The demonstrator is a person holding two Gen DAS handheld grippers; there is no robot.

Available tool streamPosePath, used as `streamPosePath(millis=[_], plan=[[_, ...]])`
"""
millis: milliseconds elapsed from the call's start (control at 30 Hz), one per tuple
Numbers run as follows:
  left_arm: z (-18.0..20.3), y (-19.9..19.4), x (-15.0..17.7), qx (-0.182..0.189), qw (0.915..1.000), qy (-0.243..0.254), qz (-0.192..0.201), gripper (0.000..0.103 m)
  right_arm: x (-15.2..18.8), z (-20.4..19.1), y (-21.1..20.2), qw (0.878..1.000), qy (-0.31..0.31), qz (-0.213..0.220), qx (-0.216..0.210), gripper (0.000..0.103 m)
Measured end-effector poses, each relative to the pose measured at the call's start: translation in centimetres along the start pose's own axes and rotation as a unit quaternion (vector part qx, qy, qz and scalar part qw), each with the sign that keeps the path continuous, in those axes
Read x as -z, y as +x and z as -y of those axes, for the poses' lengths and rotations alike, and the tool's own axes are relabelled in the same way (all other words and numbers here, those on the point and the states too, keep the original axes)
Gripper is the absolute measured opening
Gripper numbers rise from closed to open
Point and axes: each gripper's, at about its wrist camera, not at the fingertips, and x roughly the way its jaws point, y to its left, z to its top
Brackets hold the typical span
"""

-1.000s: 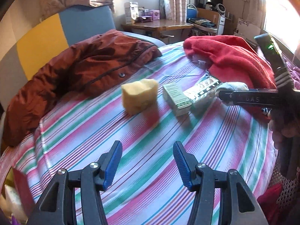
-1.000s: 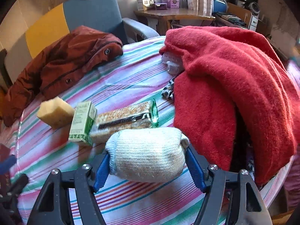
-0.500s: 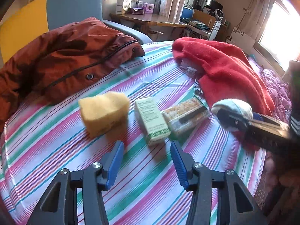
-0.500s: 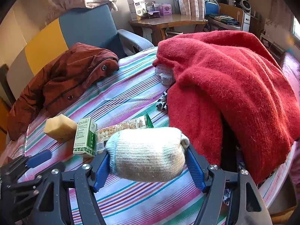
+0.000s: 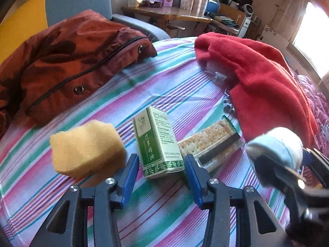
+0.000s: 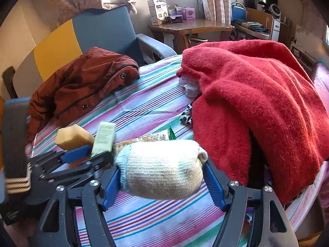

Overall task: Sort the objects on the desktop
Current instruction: 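Grasp the white knit ball with the right tool while the left tool grasps the green-white box, then carry the knit ball and green-white box into the gold tray and open both tools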

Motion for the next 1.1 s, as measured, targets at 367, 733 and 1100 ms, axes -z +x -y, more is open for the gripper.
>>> streamPosePath(millis=[367, 733, 1100], plan=[[0.0, -0.1, -0.9, -0.004, 1.0000, -0.002, 0.009, 0.052, 0.0, -0.1, -0.3, 1.000, -0.003, 0.005, -0.003, 0.073], [-2.5, -0.5, 1.2, -0.022, 0.9997, -0.008, 0.006, 0.029, 0.3, -0.8, 0.5, 1.000, -0.024, -0.006, -0.009, 0.073], [-5.0, -6.0, 9.5, -0.070, 0.9972, 0.001, 0.027, 0.029, 0.8, -2.3, 0.5, 0.998, -0.062, -0.004, -0.018, 0.073]])
